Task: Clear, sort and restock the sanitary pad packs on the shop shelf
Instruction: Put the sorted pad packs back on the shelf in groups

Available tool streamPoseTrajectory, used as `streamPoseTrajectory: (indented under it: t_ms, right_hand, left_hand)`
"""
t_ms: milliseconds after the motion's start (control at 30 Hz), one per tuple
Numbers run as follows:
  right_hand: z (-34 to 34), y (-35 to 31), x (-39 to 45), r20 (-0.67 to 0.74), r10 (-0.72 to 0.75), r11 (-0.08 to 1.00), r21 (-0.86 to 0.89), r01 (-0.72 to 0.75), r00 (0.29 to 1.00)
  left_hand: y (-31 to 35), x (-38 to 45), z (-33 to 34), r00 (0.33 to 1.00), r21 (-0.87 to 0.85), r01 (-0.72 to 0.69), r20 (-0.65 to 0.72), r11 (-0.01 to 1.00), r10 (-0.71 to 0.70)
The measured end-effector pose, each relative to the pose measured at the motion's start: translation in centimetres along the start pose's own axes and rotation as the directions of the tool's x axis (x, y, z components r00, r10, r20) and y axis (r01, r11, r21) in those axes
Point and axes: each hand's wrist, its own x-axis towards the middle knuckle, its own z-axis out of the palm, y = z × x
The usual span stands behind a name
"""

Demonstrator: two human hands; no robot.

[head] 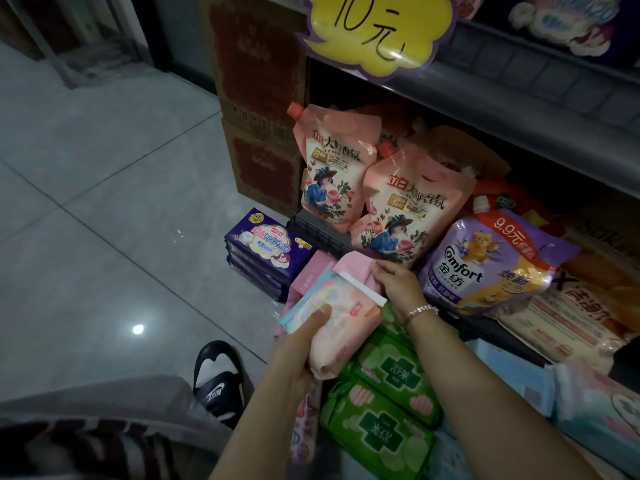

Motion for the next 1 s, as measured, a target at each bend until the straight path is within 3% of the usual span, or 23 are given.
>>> streamPoseTrajectory:
  t_ms: [133, 467, 633, 733, 867, 967, 1000]
  right_hand:
    - [-0.2, 1.4, 0.5, 0.033, 0.105, 0.988, 0.111, -0.108, 0.994]
    - [-0.3, 1.2, -0.4, 0.078, 0.077, 0.997, -0.027, -0.075, 0.994]
    - [-1.5, -0.3, -3.0, 0.098, -0.056, 0.996, -0.070, 0.063, 0.994]
    - [-1.5, -0.5, -5.4, 0.193, -0.077, 0.969, -0.215, 0.119, 0.978]
    - [-1.4, -0.1, -7.5, 0.380, 0.096, 0.987, -0.155, -0.039, 0.920]
    - [-2.0, 0.4, -7.6, 0.374, 0.140, 0.987, 0.022, -0.160, 0.917]
    - [-2.3, 0.6, -7.6, 0.341, 0.151, 0.981, 0.063, -0.182, 0.928]
  left_hand:
    - [-1.0, 1.1, -0.8, 0.998, 0.038, -0.038, -0.044, 0.999, 0.040]
    - [-1.8, 1.1, -1.1, 0.981, 0.177, -0.155, -0.092, 0.972, 0.174]
    - [-2.0, 1.0, -1.7, 0.967, 0.282, -0.190, -0.115, 0.940, 0.229]
    - [-2.3, 0.9, -2.2, 0.969, 0.288, -0.213, -0.064, 0.934, 0.240]
    - [-2.3, 0.0, -2.2, 0.981, 0.115, -0.188, 0.074, 0.975, 0.180]
    - [-1.6, -0.3, -0.9, 0.988, 0.091, -0.111, 0.116, 0.990, 0.100]
    - [-1.3, 0.0, -0.3, 0.994, 0.123, -0.093, 0.073, 0.988, 0.085]
